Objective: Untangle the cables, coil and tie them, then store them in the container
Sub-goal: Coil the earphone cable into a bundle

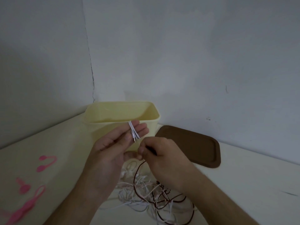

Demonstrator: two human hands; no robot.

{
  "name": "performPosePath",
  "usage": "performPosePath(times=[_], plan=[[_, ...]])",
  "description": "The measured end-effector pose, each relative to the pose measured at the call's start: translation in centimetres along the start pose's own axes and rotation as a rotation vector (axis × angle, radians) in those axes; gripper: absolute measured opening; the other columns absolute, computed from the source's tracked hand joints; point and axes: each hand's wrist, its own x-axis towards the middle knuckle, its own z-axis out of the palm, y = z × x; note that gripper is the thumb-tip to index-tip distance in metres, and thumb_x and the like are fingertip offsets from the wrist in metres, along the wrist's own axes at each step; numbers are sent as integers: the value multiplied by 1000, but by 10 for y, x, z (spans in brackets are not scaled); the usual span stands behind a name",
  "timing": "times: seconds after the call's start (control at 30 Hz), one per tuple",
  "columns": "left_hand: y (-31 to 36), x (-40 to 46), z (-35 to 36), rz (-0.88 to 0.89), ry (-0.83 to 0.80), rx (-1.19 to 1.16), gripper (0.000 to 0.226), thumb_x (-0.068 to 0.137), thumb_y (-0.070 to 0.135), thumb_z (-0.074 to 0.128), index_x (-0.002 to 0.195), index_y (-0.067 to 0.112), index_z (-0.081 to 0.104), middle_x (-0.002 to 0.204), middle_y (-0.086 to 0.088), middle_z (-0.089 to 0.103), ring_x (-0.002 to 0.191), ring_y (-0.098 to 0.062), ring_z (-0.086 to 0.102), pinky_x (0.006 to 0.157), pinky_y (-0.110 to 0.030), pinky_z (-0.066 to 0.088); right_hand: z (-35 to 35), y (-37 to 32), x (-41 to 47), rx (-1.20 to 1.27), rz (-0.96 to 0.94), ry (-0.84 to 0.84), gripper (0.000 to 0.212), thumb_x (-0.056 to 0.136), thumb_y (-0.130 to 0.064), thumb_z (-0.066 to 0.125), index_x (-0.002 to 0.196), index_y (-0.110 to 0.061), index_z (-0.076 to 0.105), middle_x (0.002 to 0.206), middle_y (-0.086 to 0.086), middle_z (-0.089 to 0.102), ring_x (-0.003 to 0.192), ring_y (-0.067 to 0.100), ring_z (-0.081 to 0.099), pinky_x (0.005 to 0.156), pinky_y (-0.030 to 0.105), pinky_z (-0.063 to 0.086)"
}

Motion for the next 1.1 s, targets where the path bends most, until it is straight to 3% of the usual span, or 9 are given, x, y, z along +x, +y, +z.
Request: performPosePath(times=[0.13,0.23,0.37,0.43,0.5,0.63,0.77,0.9,1.1], plan=[[-8,-1,0,26,23,401,31,107,7,50,109,14,80,102,-2,80,97,-18,75,67,-36,62,-8,-6,0,-46,-29,14,30,103,-29,65,75,-20,63,58,-10,55,53,7,50,53,21,39],[-10,-3,4,-34,-47,403,34,108,10,49,89,3,77,76,-10,69,69,-19,65,50,-37,49,-21,-8,-1,0,-38,85,32,103,-28,69,71,-21,68,56,-16,59,52,4,51,54,17,41],[-9,-3,-1,-105,-107,221,39,97,30,61,82,-3,74,67,-18,62,53,-25,54,48,-31,42,-26,-3,1,81,-4,171,30,99,-32,74,74,-17,67,54,-12,49,52,5,42,54,19,37],[-4,-5,0,-107,-149,40,31,95,22,59,89,-4,76,76,-21,67,60,-28,62,48,-31,45,-24,1,2,148,-6,196,31,103,-30,68,75,-18,62,59,-9,48,56,6,42,57,26,39],[1,-5,1,-81,-158,-126,30,98,13,52,105,-3,77,102,-24,75,88,-32,74,52,-33,51,-19,3,2,197,0,181,30,107,-23,60,76,-19,58,64,-11,51,61,7,44,61,28,40],[2,1,-3,-26,-126,-159,45,100,13,37,135,0,63,138,-18,68,132,-29,63,68,-36,60,-3,1,-1,102,11,24,27,109,-20,54,84,-10,61,67,-6,55,58,7,46,56,25,37],[-5,1,-2,53,-33,239,31,106,16,50,130,14,70,129,-1,74,124,-17,68,72,-31,62,-1,-5,-2,-87,-24,-38,31,108,-25,55,77,-19,55,68,-3,58,62,13,53,59,30,41],[-18,-3,1,50,-103,464,35,100,30,54,130,24,71,121,2,75,108,-23,71,76,-36,64,-11,-4,-2,-94,-58,-4,31,107,-25,57,76,-26,61,68,-8,62,62,10,58,57,30,45],[-1,1,-1,-1,-46,16,41,103,14,43,140,7,60,137,-8,70,133,-22,63,95,-48,55,-7,-2,-2,-42,-7,-58,30,107,-24,59,78,-20,65,58,-10,54,54,7,49,54,21,37]])
